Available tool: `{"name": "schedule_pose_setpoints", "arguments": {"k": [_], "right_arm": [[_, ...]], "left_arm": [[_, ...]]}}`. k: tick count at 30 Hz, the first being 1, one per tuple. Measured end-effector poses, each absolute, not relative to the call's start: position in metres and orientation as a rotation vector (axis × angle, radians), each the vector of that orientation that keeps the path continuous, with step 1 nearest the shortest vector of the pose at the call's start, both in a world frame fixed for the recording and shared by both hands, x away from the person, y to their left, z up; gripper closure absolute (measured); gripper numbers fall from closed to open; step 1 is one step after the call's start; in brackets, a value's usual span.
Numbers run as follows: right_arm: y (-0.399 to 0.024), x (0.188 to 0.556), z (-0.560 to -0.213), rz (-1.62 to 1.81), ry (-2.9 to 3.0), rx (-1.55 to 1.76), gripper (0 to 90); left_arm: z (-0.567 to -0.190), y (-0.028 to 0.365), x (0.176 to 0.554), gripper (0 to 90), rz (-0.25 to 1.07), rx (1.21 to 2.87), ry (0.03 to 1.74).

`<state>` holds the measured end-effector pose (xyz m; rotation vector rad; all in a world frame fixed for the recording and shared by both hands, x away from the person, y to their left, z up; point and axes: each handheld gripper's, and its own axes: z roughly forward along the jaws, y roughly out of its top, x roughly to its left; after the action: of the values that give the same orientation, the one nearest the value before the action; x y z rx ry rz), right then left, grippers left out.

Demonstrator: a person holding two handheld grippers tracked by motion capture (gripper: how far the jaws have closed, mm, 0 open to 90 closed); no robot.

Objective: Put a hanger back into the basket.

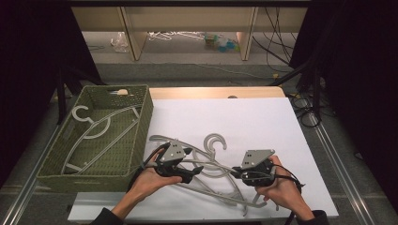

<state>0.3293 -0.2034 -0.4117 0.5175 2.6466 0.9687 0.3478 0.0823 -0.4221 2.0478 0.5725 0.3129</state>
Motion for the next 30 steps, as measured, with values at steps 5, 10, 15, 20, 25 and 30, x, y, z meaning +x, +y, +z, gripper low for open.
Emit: {"name": "schedule_pose_setpoints", "arguments": {"k": [5,10,15,20,25,30], "right_arm": [[-0.201,0.328,-0.412,0.967,2.653,0.491,82.3],[-0.2,0.328,-0.412,0.968,2.652,0.482,82.3],[-0.199,0.327,-0.412,0.971,2.652,0.469,82.3],[-0.199,0.327,-0.412,0.974,2.652,0.456,82.3],[-0.199,0.327,-0.412,0.966,2.659,0.469,82.3],[-0.2,0.327,-0.412,0.965,2.653,0.446,82.3]], "left_arm": [[-0.423,0.077,0.352,34.1,0.296,2.079,0.568],[-0.424,0.073,0.352,42.0,0.268,2.132,0.523],[-0.425,0.069,0.352,52.0,0.269,2.179,0.484],[-0.423,0.071,0.356,62.6,0.279,2.211,0.441],[-0.422,0.07,0.359,65.6,0.282,2.243,0.364],[-0.422,0.068,0.361,67.0,0.269,2.249,0.348]]}}
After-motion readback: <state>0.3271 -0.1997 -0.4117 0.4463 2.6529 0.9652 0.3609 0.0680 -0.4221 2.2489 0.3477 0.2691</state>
